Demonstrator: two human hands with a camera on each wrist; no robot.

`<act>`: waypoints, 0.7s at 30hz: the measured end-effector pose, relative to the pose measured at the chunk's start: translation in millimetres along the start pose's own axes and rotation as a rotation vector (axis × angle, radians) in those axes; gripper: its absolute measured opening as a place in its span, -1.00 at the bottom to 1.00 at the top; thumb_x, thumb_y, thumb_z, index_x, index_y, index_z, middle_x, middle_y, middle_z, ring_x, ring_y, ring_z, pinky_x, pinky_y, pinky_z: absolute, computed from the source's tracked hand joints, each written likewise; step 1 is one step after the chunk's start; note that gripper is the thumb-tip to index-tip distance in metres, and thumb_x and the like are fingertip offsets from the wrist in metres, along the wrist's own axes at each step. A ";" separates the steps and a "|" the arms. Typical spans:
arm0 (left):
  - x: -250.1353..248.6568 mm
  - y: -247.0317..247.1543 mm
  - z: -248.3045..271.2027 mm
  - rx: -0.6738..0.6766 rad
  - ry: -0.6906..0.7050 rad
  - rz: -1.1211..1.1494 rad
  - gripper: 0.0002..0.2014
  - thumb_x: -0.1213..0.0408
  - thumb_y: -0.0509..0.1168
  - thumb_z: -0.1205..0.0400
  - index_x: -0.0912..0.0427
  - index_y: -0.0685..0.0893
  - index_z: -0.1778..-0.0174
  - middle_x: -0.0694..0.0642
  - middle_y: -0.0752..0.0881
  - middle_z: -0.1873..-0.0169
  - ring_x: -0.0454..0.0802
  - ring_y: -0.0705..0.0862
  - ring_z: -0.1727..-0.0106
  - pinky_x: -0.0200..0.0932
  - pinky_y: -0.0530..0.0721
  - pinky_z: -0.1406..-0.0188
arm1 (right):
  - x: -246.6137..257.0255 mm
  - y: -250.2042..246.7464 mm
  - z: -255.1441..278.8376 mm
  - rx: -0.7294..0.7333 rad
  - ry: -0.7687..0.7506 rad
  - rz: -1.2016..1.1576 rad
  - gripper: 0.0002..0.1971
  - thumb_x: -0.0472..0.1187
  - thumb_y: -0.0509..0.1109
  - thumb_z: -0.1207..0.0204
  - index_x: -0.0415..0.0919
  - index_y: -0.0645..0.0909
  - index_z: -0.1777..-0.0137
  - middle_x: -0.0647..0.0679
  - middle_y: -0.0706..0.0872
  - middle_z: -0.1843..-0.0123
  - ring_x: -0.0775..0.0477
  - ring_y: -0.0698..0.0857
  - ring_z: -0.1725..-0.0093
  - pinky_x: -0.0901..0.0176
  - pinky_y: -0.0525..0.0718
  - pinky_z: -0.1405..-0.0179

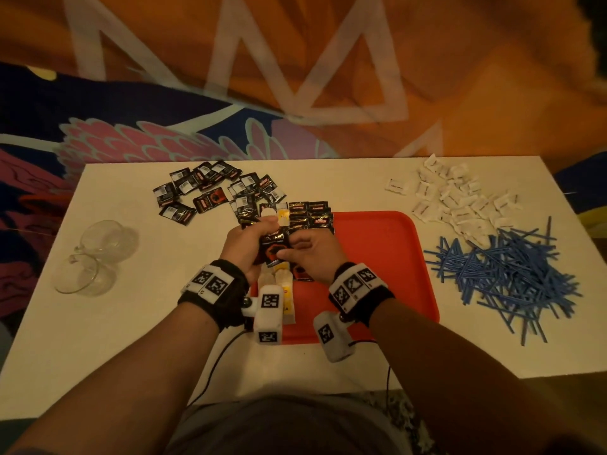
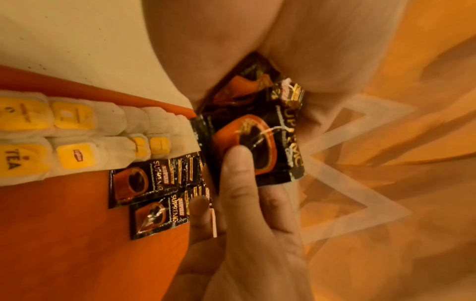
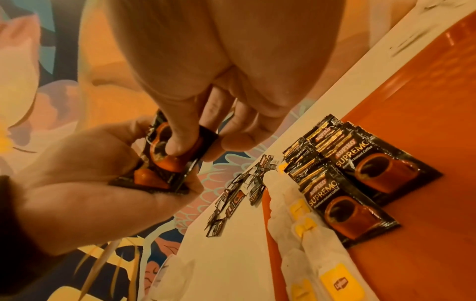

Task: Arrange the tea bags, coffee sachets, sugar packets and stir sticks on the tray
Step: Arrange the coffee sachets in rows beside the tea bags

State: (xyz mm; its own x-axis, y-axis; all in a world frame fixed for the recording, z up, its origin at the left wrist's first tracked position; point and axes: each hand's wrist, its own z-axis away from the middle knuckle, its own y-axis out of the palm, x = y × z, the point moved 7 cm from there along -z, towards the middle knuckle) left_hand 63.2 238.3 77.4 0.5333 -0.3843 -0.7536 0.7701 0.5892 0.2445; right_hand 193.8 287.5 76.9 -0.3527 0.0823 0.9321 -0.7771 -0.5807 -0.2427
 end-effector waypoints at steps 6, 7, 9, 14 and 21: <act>2.5 -2.1 5.0 0.040 0.006 0.045 -0.80 0.27 0.42 -0.64 0.27 0.74 -0.12 0.27 0.84 0.07 0.18 0.85 0.09 0.02 0.79 0.22 | -4.2 -7.4 2.9 -0.074 -0.007 0.004 -0.80 -0.27 0.62 -0.39 -0.29 0.80 -0.01 -0.11 0.84 0.07 -0.06 0.80 0.04 0.09 0.77 0.01; 5.2 -2.0 5.1 0.043 -0.022 0.068 -0.85 0.29 0.40 -0.65 0.26 0.74 -0.09 0.27 0.83 0.06 0.18 0.84 0.09 0.03 0.78 0.20 | -4.3 -6.9 3.7 -0.073 -0.015 -0.003 -0.79 -0.29 0.62 -0.39 -0.31 0.80 0.00 -0.11 0.83 0.08 -0.02 0.79 0.08 0.16 0.76 0.04; 11.8 -0.8 7.5 0.039 -0.115 0.137 -0.89 0.38 0.30 -0.68 0.21 0.74 0.00 0.24 0.78 0.06 0.20 0.80 0.09 0.06 0.74 0.15 | -4.0 -6.0 5.5 -0.065 -0.013 -0.029 -0.82 -0.35 0.62 -0.37 -0.33 0.78 0.04 -0.02 0.79 0.17 0.18 0.74 0.21 0.39 0.69 0.17; 14.9 2.7 10.5 0.090 -0.169 0.145 -0.80 0.37 0.22 -0.72 0.12 0.77 -0.02 0.21 0.80 0.09 0.18 0.76 0.07 0.04 0.68 0.16 | -7.3 -9.7 6.7 -0.052 -0.010 -0.062 -0.84 -0.38 0.62 -0.37 -0.17 0.75 0.13 0.04 0.76 0.24 0.27 0.71 0.29 0.39 0.68 0.20; 13.7 6.8 7.5 0.135 -0.073 -0.048 -0.86 0.47 0.33 -0.65 0.19 0.73 -0.03 0.17 0.79 0.23 0.07 0.80 0.22 -0.06 0.74 0.27 | -19.3 -14.9 8.2 -0.027 0.036 0.042 -0.83 -0.31 0.65 -0.35 -0.18 0.79 0.07 -0.16 0.83 0.06 -0.08 0.80 0.07 0.19 0.75 0.07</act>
State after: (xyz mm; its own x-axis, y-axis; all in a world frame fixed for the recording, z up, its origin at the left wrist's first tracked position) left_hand 78.3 231.7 73.3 0.5147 -0.4633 -0.7214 0.8329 0.4698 0.2925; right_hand 216.4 287.9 64.8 -0.4035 0.0880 0.9107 -0.7749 -0.5622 -0.2889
